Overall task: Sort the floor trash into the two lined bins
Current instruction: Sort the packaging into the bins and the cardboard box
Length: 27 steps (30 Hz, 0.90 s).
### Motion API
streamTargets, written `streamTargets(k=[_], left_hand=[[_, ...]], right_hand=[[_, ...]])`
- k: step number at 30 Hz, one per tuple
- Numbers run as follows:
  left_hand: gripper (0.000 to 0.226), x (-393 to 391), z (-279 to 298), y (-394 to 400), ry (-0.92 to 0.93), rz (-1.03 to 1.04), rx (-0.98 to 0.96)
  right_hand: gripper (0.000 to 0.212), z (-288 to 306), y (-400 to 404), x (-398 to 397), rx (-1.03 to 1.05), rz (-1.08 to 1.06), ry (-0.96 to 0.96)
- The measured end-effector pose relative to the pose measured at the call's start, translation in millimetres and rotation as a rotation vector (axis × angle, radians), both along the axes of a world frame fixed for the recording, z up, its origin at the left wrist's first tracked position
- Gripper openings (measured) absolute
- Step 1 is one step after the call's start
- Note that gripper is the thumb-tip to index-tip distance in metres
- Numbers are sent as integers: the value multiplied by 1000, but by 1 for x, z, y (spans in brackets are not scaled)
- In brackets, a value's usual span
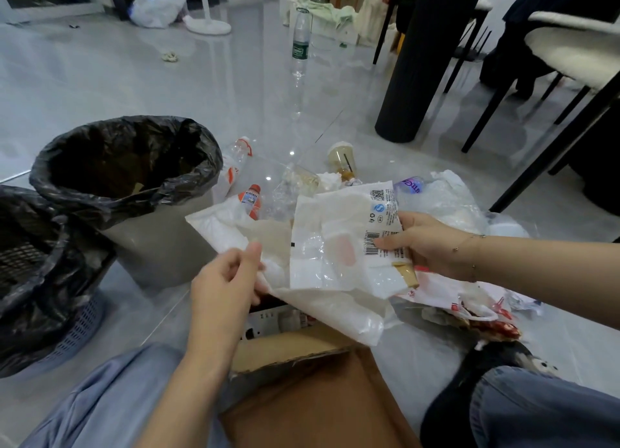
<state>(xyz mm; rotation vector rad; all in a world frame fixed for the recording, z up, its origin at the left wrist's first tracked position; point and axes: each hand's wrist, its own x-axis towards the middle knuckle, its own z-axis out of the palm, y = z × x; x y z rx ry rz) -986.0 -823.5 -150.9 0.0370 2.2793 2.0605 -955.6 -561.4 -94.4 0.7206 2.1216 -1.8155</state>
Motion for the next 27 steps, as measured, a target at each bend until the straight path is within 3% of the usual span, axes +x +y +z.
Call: streamTargets(k=[1, 4, 5, 8, 10, 14, 19, 23, 27], left_hand=[[38, -1, 2, 1, 12, -41, 89], [85, -2, 11, 12, -178, -333, 164], [86, 2, 14, 17, -249, -402, 210], [54, 13, 19, 26, -403, -424, 418], [45, 15, 14, 25, -452, -424, 498], [43, 11, 8, 15, -463, -429, 530], [61, 2, 6, 11, -400, -289, 614], [45, -3, 3, 6, -345, -248, 570], [36, -19, 8, -9, -325, -244, 752]], right_hand=[[32, 1, -1, 1, -8, 16, 4], [32, 4, -9, 4, -47, 105, 11], [32, 4, -13, 4, -68, 125, 18], [31, 8, -22, 3, -153, 123, 34], [28, 13, -24, 5, -192, 157, 32], [29, 18, -27, 8, -254, 198, 8], [46, 21, -27, 6, -365, 240, -25], [51, 18, -34, -2, -452, 141, 27], [50, 23, -39, -12, -521, 25, 62]])
